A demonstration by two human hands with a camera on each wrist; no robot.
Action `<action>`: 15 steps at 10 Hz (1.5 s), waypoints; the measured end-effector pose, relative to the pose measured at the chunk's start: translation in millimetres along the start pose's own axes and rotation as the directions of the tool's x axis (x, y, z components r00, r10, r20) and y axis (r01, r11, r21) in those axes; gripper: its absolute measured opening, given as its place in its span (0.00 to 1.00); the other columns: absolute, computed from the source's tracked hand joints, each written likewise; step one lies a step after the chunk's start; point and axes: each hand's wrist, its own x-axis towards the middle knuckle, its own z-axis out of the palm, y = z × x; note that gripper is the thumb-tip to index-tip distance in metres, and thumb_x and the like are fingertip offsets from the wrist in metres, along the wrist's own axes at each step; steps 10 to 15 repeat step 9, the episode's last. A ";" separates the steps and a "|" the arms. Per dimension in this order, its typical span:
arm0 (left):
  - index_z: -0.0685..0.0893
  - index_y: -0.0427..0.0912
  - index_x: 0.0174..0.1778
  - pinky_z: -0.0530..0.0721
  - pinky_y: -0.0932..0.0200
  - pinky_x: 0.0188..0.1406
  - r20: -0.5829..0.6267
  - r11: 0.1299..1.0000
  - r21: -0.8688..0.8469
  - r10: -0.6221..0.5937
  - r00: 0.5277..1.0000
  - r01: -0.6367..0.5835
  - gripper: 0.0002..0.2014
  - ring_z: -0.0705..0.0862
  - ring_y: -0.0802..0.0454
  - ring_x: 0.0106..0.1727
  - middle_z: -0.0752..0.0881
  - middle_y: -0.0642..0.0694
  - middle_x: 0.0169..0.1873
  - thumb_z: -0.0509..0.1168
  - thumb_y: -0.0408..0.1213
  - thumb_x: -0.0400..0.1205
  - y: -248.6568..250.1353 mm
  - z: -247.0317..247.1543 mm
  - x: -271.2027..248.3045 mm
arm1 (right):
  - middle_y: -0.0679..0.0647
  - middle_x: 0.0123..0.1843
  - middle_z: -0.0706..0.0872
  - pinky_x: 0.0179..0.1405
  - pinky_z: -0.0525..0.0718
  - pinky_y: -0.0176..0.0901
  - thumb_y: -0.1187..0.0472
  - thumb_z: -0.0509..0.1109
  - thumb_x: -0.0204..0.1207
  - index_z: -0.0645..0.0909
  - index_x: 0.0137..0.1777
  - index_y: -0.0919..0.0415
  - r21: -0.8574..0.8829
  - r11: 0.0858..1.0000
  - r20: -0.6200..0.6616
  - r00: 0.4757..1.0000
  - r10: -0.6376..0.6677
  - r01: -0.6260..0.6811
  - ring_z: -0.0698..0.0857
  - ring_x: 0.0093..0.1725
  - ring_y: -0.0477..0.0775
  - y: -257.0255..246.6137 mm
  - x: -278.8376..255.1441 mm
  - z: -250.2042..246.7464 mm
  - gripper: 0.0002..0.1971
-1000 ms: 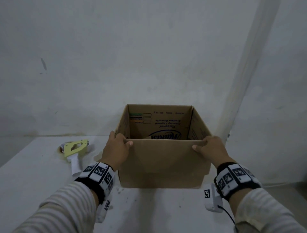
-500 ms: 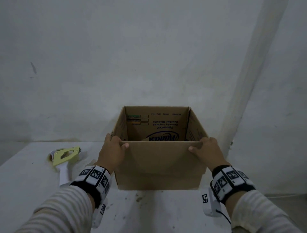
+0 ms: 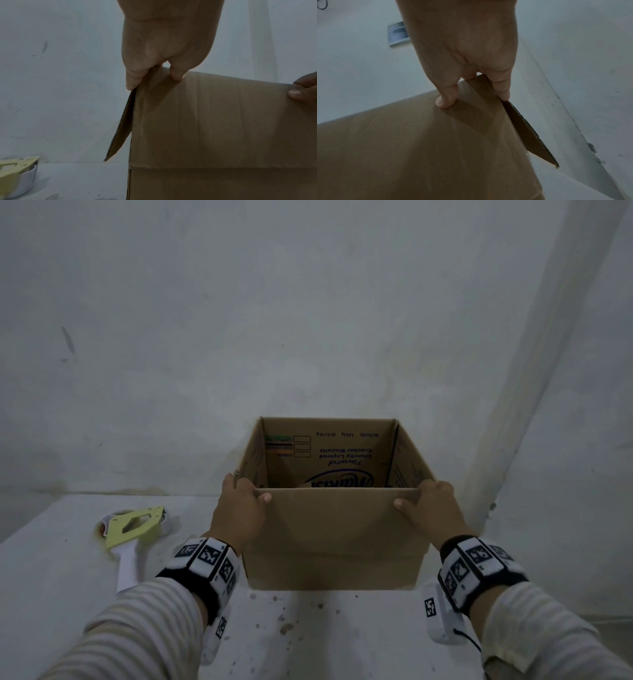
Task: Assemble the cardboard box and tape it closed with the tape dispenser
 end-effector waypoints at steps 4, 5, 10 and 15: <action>0.60 0.44 0.79 0.65 0.38 0.78 -0.042 0.994 -0.112 0.013 0.999 -0.018 0.29 0.55 0.36 0.83 0.43 0.39 0.84 0.62 0.45 0.83 -9.1 -9.2 -15.7 | 0.67 0.79 0.59 0.74 0.71 0.63 0.40 0.67 0.74 0.64 0.76 0.58 -0.159 0.987 0.016 0.999 -0.029 0.031 0.66 0.76 0.71 4.5 -9.9 -11.3 0.35; 0.59 0.42 0.80 0.57 0.39 0.81 -0.155 0.986 -0.156 0.036 0.987 -0.061 0.31 0.48 0.37 0.84 0.47 0.36 0.83 0.62 0.44 0.83 -16.9 -14.1 -29.3 | 0.64 0.80 0.62 0.76 0.68 0.62 0.43 0.66 0.75 0.65 0.77 0.56 -0.166 0.980 -0.050 0.991 -0.123 0.113 0.64 0.78 0.68 -6.6 -26.8 -21.0 0.33; 0.74 0.44 0.71 0.63 0.43 0.76 -0.059 0.983 -0.154 -0.110 0.992 0.100 0.29 0.63 0.37 0.79 0.68 0.33 0.76 0.70 0.47 0.74 -126.5 -29.7 -114.1 | 0.34 0.33 0.85 0.33 0.76 0.15 0.59 0.72 0.77 0.83 0.48 0.44 0.330 0.592 -0.699 0.612 -0.370 0.735 0.84 0.31 0.31 -73.8 -193.3 -207.7 0.06; 0.74 0.44 0.71 0.63 0.43 0.76 -0.059 0.983 -0.154 -0.110 0.992 0.100 0.29 0.63 0.37 0.79 0.68 0.33 0.76 0.70 0.47 0.74 -126.5 -29.7 -114.1 | 0.34 0.33 0.85 0.33 0.76 0.15 0.59 0.72 0.77 0.83 0.48 0.44 0.330 0.592 -0.699 0.612 -0.370 0.735 0.84 0.31 0.31 -73.8 -193.3 -207.7 0.06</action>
